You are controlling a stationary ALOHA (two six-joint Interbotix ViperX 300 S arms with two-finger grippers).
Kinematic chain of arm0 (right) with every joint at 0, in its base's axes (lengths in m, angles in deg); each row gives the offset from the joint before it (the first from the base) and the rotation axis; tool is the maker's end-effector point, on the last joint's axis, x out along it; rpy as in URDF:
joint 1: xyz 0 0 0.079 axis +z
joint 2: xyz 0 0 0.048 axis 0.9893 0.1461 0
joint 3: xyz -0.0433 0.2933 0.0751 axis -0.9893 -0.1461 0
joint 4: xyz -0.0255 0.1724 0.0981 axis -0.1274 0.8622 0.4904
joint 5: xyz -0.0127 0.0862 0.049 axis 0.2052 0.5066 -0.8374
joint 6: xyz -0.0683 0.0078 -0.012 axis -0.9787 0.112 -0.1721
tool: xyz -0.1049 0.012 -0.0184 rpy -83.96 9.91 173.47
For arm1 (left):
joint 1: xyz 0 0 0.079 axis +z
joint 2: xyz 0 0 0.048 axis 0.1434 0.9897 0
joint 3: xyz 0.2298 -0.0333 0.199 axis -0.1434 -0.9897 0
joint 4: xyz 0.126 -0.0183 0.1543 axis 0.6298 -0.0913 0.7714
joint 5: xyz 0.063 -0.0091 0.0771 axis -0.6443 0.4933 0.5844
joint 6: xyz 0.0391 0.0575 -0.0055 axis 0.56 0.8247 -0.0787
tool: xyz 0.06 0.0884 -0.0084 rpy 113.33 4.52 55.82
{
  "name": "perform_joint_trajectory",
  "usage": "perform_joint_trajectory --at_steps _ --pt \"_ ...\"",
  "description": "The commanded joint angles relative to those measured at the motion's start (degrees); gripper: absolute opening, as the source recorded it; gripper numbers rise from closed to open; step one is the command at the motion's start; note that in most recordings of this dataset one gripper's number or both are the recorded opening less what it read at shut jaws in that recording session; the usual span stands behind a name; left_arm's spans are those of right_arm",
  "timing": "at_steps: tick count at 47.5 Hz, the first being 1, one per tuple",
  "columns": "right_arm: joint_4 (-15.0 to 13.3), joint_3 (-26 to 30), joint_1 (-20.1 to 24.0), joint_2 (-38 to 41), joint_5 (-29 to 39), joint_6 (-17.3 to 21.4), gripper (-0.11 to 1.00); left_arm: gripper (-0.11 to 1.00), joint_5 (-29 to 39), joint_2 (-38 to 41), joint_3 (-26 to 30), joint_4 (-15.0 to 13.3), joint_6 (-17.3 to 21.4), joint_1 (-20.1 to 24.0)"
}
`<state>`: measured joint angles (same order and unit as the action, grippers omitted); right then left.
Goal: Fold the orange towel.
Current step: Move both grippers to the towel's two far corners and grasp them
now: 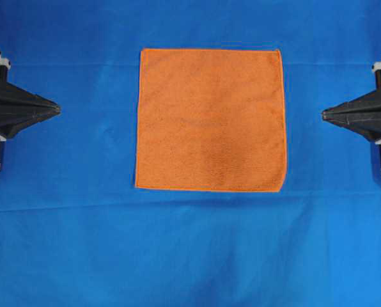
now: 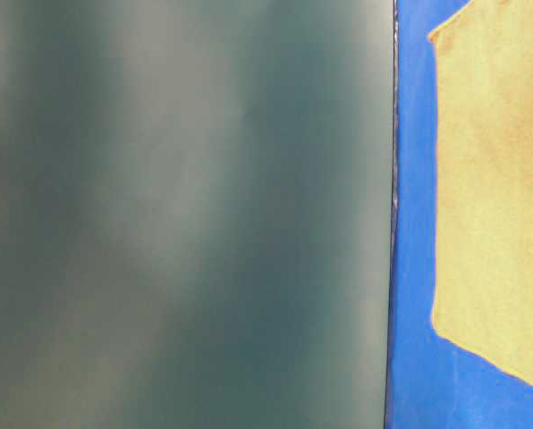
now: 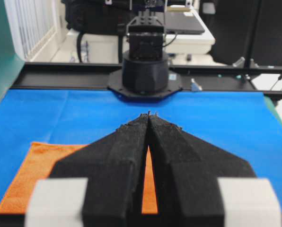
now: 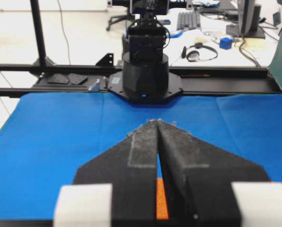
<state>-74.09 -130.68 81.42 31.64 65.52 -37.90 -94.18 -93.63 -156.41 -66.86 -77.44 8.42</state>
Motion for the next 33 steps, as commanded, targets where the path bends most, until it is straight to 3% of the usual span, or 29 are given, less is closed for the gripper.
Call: perform_joint_trajectory --at_steps 1,6,18,28,33 --pt "0.0 1.5 -1.1 0.7 -0.1 0.2 0.0 0.0 1.7 2.5 2.0 -1.2 -0.4 1.8" --pt "0.1 3.1 -3.3 1.8 3.2 0.6 0.0 0.0 2.5 4.8 2.9 -1.2 -0.4 4.3" --pt "0.7 6.3 -14.3 7.9 12.7 2.5 0.0 0.0 2.7 14.5 4.4 -1.4 -0.7 12.6" --pt "0.6 6.9 -24.0 16.2 14.1 3.7 0.01 0.01 2.9 25.2 8.1 -1.4 -1.4 17.8" --pt "0.6 8.1 -27.6 21.1 14.7 3.6 0.01 0.12 2.9 30.4 10.0 -1.5 -1.8 20.4"
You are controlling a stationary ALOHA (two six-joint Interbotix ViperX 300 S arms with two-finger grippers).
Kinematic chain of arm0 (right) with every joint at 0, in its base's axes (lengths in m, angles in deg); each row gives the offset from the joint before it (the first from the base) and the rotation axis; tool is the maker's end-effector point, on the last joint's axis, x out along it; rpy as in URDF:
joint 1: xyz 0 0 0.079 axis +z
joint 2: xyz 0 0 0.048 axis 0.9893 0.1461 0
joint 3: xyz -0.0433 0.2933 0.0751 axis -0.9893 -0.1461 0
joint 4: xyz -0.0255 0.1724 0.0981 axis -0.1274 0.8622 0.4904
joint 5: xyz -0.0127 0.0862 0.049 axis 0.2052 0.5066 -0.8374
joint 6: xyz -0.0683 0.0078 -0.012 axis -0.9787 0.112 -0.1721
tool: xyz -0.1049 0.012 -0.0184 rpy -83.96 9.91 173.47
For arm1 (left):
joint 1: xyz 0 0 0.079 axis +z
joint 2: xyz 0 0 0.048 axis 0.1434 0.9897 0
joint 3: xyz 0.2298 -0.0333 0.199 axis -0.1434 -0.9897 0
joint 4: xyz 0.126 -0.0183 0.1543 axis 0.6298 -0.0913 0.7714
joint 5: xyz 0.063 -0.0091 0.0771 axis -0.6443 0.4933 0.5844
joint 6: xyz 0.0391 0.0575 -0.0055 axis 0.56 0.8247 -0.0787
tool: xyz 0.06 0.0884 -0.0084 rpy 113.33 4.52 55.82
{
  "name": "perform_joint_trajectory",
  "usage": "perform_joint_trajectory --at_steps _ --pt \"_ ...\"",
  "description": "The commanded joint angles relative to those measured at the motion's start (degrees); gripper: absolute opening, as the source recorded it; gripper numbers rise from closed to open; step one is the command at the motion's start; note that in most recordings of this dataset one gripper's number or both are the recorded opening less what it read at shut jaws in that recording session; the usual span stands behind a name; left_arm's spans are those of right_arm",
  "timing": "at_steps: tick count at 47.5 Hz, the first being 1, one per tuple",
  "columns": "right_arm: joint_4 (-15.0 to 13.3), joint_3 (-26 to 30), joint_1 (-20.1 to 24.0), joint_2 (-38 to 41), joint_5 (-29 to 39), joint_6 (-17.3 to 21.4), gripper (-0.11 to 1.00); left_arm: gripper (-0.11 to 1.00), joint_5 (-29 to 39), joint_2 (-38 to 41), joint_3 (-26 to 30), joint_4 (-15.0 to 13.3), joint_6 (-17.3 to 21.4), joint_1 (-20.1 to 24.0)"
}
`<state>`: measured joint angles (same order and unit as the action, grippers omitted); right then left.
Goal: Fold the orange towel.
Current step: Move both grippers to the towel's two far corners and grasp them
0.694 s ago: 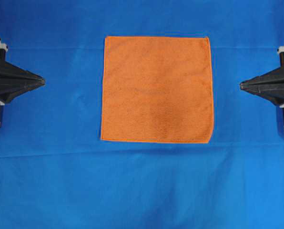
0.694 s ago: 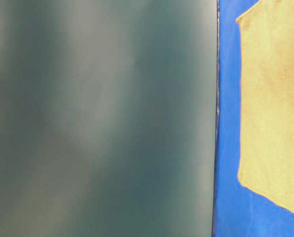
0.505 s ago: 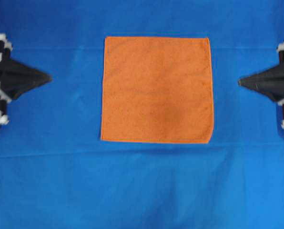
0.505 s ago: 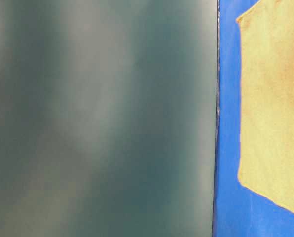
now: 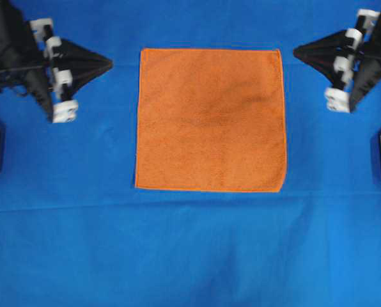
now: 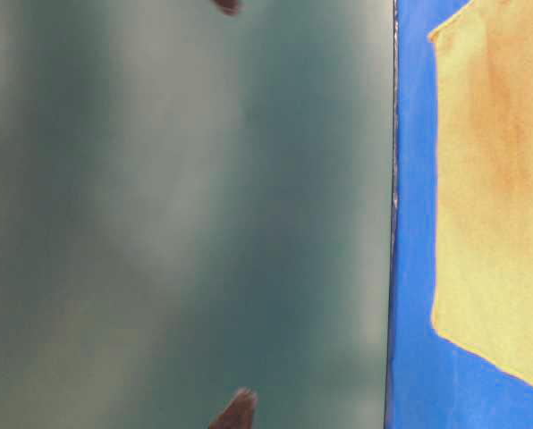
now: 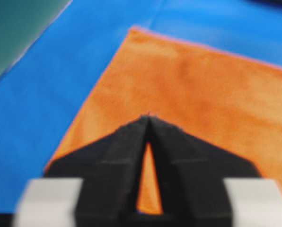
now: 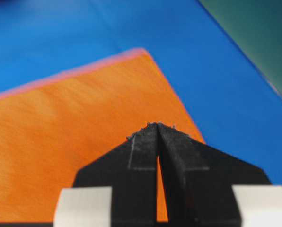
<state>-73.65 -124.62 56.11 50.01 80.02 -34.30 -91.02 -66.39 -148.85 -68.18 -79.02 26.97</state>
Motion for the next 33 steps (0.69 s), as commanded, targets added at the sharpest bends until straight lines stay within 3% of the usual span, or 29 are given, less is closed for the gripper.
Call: perform_joint_trajectory --at_steps 1,5,10,14,33 --pt "0.2 2.3 -3.0 3.8 0.4 0.0 0.01 0.17 -0.3 4.1 2.9 -0.2 -0.4 2.4" --pt "0.0 3.4 -5.5 8.9 0.6 0.0 0.08 0.41 -0.7 8.8 4.7 -0.2 -1.1 4.6" --pt "-0.2 4.5 -7.6 14.4 0.6 -0.2 0.4 0.73 -1.1 14.4 6.7 -0.2 -1.6 6.7" --pt "-0.7 5.3 -8.7 19.1 0.1 -0.3 0.59 0.89 -2.0 19.4 8.2 -0.1 -1.6 8.0" --pt "-0.9 5.7 -11.8 33.8 -7.9 -0.3 0.55 0.92 -12.0 35.6 12.7 -0.2 -1.6 10.3"
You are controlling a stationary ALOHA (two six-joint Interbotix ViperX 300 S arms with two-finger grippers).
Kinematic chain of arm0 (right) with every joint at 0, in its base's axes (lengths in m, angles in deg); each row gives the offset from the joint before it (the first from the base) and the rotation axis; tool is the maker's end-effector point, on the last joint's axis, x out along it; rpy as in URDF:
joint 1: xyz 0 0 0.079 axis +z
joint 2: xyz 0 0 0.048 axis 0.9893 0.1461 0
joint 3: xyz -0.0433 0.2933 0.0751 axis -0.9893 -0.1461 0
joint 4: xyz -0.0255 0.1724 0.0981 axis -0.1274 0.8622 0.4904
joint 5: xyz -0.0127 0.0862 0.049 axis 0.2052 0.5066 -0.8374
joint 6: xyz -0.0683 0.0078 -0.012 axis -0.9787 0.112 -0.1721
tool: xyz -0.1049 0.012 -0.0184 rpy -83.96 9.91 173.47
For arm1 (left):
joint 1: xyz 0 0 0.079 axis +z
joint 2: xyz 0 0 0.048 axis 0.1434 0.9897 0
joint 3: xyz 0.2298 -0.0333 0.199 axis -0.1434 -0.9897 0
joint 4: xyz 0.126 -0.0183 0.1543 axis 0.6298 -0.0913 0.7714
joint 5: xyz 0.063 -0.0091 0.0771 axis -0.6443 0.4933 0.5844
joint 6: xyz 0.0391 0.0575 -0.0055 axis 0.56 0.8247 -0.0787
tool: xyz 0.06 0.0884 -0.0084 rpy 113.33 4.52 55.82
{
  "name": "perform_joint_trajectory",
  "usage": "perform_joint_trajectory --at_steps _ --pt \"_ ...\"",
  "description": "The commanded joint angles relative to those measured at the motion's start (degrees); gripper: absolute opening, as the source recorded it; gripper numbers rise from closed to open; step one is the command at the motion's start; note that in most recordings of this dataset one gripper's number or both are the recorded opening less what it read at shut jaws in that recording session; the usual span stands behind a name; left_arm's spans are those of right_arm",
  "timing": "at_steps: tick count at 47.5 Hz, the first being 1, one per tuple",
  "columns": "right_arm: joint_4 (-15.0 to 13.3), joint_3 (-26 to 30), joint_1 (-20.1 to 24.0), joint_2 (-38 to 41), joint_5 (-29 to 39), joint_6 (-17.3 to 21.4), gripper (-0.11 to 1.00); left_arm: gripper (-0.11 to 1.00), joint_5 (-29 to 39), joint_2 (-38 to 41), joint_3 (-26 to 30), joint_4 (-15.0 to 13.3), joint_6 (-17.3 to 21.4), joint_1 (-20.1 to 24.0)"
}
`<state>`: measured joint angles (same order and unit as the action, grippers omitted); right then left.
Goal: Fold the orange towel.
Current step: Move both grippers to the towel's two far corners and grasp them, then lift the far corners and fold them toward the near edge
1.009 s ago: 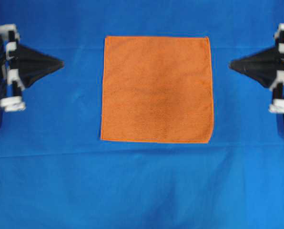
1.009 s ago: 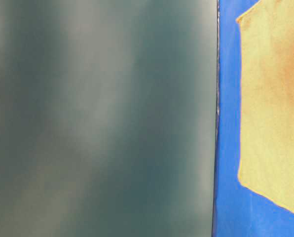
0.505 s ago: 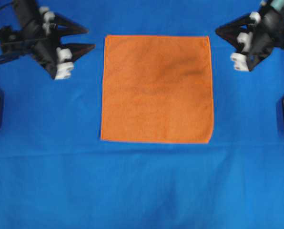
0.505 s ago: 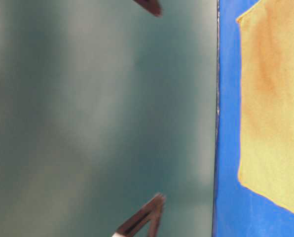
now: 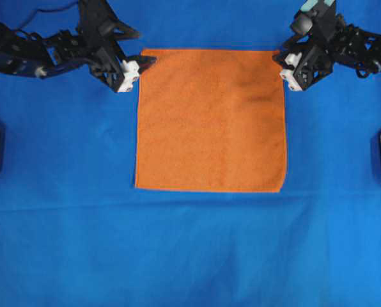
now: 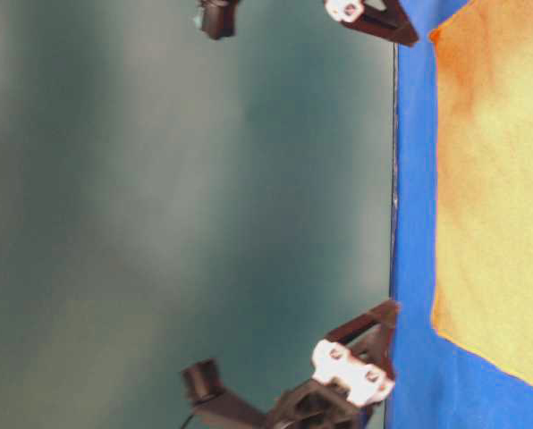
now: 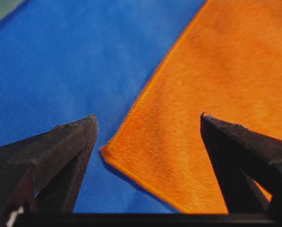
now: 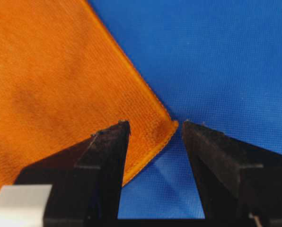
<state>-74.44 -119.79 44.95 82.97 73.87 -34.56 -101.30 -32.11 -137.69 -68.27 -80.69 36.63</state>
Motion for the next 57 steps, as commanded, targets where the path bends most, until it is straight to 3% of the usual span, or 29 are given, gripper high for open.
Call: perform_joint_trajectory --at_steps 1,13,19,24,31,40,57 --pt "-0.1 0.8 -0.8 1.6 -2.2 0.0 0.55 0.92 -2.0 2.1 1.7 -0.1 0.1 0.7" --pt "0.0 1.4 -1.9 5.7 -6.1 -0.1 0.53 0.9 -2.6 9.3 4.8 -0.1 0.1 1.3" --pt "-0.1 1.3 -2.8 6.8 -6.9 -0.4 0.51 0.84 -2.6 9.8 5.2 -0.1 0.2 2.4" --pt "-0.3 1.1 -3.0 8.0 -9.0 -0.5 0.39 0.68 -2.5 10.5 5.1 -0.1 0.2 3.1" --pt "-0.2 0.8 -3.0 9.1 -9.7 -0.5 0.03 0.34 -2.0 10.7 4.7 -0.1 0.2 2.8" --pt "-0.2 0.3 -3.0 8.8 -9.7 -0.5 0.02 0.03 -0.6 10.5 4.6 0.0 1.6 2.0" --pt "0.0 0.9 -3.0 6.5 -9.3 -0.2 0.02 0.02 1.3 7.0 5.4 0.0 5.7 2.5"
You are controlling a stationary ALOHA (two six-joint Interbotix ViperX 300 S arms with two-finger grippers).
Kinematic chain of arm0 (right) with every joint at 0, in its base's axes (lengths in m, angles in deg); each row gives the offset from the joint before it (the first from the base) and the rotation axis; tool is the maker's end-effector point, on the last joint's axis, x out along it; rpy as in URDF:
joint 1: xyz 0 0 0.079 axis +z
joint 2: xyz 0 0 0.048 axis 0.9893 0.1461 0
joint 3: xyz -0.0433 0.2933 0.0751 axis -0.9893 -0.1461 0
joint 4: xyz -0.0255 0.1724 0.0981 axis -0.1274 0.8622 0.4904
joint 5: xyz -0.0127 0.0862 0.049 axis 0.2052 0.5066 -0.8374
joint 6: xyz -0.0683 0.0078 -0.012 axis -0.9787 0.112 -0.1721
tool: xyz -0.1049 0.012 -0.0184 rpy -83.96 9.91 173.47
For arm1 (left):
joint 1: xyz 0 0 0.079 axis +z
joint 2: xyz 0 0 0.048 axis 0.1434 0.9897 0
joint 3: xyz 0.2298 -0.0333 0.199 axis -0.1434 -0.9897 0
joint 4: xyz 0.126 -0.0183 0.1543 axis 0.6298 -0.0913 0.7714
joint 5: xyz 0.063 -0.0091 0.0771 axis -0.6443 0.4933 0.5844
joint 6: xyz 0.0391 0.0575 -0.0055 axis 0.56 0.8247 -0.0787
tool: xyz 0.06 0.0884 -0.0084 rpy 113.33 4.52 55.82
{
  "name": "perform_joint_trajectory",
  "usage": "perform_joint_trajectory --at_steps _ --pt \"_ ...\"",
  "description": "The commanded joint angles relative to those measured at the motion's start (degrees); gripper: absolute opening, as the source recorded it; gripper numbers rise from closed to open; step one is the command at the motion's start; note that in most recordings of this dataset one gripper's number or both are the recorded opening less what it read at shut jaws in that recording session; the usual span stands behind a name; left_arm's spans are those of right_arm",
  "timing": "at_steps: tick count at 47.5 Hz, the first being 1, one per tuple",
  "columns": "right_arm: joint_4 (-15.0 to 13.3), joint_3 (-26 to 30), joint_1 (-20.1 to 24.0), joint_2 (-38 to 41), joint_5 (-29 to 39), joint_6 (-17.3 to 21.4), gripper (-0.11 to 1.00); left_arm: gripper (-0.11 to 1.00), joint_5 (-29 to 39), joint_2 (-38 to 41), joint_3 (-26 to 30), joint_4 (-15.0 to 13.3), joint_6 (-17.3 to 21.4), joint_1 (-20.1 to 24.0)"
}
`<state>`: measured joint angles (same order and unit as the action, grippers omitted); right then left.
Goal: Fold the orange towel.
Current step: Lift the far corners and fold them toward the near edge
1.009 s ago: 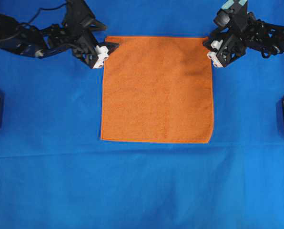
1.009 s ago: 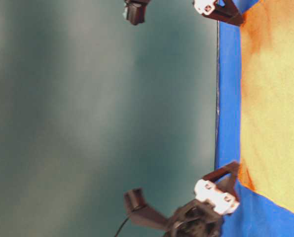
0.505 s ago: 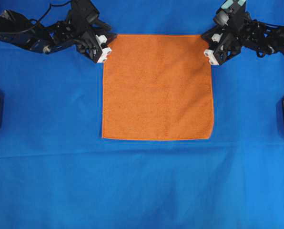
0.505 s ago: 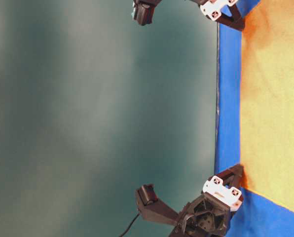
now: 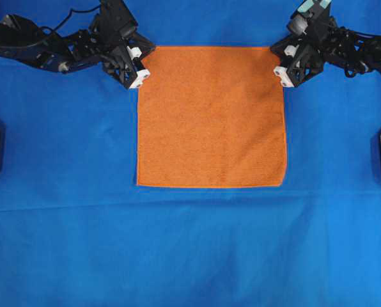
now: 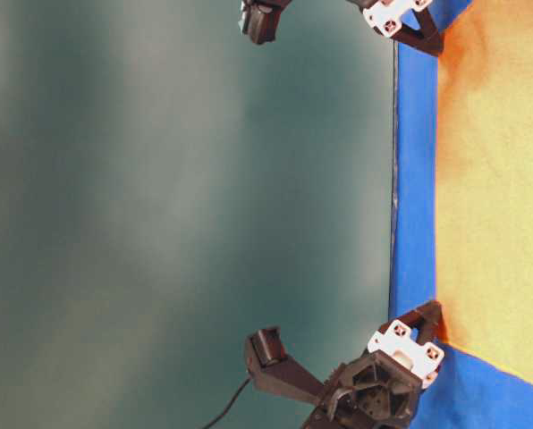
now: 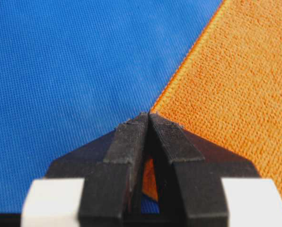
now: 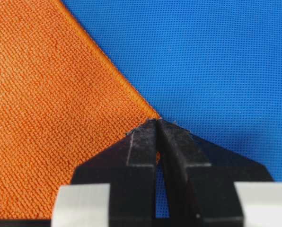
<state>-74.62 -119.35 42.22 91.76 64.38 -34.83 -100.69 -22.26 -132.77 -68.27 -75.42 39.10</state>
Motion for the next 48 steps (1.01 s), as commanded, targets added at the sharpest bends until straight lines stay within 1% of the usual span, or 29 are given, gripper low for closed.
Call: perform_joint_trajectory --at_steps 1,8,13,23,33,38,48 --pt "0.2 0.4 -0.3 -2.9 0.4 0.1 0.02 0.02 1.1 -3.3 0.4 0.0 0.7 0.0" --pt "0.2 0.3 -0.3 -7.0 2.0 0.1 0.02 0.03 4.3 -6.9 0.4 0.0 2.0 0.1" --pt "0.2 0.2 -0.3 -8.7 2.9 0.1 0.02 0.02 4.9 -8.3 0.2 0.1 2.4 0.1" --pt "0.2 0.1 0.3 -9.0 3.3 0.1 0.02 0.02 5.3 -8.7 -0.2 0.0 2.4 -0.6" --pt "0.2 -0.2 1.5 -9.6 4.4 0.6 0.02 0.02 7.2 -9.7 -0.4 0.1 2.3 -2.7" --pt "0.3 -0.5 3.2 -11.4 7.4 0.7 0.02 0.02 9.9 -11.1 -0.7 0.0 2.0 -4.3" --pt "1.1 -1.9 8.7 -17.2 14.1 1.4 0.02 0.02 16.3 -15.4 -1.6 0.0 1.4 -9.8"
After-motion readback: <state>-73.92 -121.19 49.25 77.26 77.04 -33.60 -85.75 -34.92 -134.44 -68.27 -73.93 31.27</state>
